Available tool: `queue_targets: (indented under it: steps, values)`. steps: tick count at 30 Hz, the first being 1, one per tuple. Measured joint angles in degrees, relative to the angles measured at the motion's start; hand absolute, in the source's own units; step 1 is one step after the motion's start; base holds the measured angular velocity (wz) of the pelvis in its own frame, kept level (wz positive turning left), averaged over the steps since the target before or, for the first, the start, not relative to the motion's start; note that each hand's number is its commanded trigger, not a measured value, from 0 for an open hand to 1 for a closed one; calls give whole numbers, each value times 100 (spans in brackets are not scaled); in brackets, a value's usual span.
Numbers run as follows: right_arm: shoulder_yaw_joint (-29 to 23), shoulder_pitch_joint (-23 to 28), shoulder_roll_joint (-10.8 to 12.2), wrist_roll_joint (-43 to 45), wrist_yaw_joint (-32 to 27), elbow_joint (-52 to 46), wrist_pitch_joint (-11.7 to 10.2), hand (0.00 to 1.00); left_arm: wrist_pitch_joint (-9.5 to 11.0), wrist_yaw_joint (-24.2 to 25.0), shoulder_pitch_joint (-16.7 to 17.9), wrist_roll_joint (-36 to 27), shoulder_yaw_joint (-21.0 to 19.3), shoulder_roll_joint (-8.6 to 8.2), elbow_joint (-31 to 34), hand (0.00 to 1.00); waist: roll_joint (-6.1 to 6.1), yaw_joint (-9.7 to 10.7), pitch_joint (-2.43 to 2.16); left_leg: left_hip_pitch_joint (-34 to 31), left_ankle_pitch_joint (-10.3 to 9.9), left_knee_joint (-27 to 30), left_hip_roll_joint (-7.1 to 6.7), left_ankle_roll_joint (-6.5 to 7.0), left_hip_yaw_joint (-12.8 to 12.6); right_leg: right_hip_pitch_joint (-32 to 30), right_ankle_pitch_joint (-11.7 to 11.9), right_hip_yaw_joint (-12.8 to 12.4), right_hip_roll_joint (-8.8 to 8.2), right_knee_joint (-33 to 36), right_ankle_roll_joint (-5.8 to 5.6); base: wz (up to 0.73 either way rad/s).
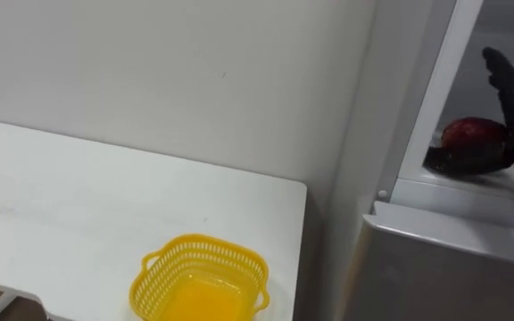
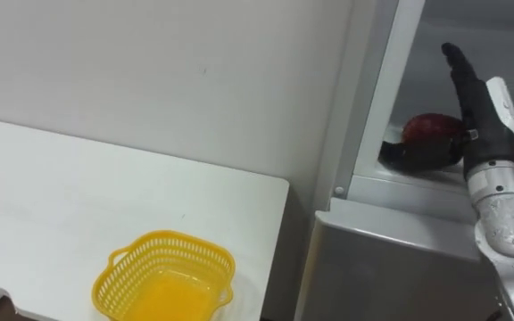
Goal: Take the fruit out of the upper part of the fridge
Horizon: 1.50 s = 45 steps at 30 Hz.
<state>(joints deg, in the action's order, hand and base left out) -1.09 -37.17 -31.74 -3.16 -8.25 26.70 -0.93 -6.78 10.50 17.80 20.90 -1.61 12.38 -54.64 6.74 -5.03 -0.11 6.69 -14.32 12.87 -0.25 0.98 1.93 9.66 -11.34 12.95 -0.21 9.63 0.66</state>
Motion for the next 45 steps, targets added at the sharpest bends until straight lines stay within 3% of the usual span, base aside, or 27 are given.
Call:
queue_targets:
  steps: [2, 8, 9, 11, 19, 21, 22, 25, 37, 45]
  values:
    - [0, 0, -3, -102, 111, 133, 115, 0, -51, 1, -8, 0, 0, 0, 2, 0, 8, 8, 5, -12, 0, 23, -8, 0, -2, -4, 0, -3, -8, 2, 0, 0]
    - [1, 0, -4, -329, 336, 239, 151, 0, -153, 14, -29, -22, 2, 2, -23, 0, 16, -5, 10, -4, 7, 44, -27, 12, -3, 11, 0, -3, -29, 10, 0, 0]
    - [0, 0, -4, -345, 351, 269, 158, 45, -158, 14, -29, -26, 2, 3, -24, 0, 19, -5, 11, 2, 7, 49, -30, 13, -2, 21, 0, -2, -31, 9, 0, 0]
    - [0, -4, -25, -381, 414, 366, 162, 100, -165, 11, -55, -31, -2, 9, -25, 0, 36, -13, 9, 4, 8, 63, -38, 15, -1, 31, 0, -3, -37, 7, 1, 0]
    - [7, -114, -39, -426, 716, 708, 153, 100, -165, -24, -59, -8, -2, 49, -23, 0, 74, -19, 10, 14, 10, 77, -41, 17, -5, 49, 5, -16, -37, 9, 9, 0]
    - [-1, -172, -40, -451, 712, 810, 148, 100, -164, -36, -58, -10, -1, 55, -20, 0, 65, -17, 36, 48, 10, 75, -41, 18, -7, 73, 6, -21, -38, 9, 10, 0]
    - [0, -193, -40, -457, 733, 812, 147, 100, -163, -37, -61, -12, -1, 69, -20, 0, 56, -7, 75, 79, 9, 66, -39, 18, -7, 107, 6, -20, -35, 7, 10, 0]
    - [-7, -194, -50, -458, 777, 812, 119, 100, -163, -46, -81, -10, -1, 107, -19, 0, 47, 4, 81, 82, 7, 21, -35, 18, -6, 111, 6, -19, -29, 5, 10, 0]
    - [38, -207, -71, -722, 772, 731, 106, 100, -157, -157, -174, -8, 69, 155, -51, 0, 7, 10, 10, 91, 8, 49, -34, 19, -52, 112, 6, -10, -33, 5, 10, 0]
    - [157, -55, -33, -926, 558, 15, 311, 100, -158, -197, -135, -47, 67, 107, -66, 0, -112, 6, -14, 45, 10, 39, -24, 21, -147, 16, 9, -23, -38, 20, 16, -5]
